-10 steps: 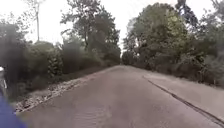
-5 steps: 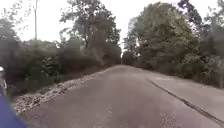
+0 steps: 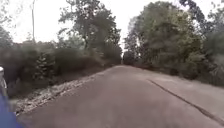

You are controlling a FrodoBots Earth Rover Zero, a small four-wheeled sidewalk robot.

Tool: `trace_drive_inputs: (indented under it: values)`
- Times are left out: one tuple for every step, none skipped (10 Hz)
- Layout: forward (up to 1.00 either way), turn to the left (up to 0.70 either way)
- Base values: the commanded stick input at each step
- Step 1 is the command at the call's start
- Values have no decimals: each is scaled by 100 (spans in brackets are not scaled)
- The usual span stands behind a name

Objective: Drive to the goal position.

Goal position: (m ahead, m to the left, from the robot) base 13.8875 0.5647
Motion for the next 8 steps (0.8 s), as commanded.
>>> trace_drive_inputs:
  values:
    - [70,2]
    - [70,2]
    - [70,2]
    - [70,2]
    - [70,2]
    - [70,2]
    - [70,2]
    - [70,2]
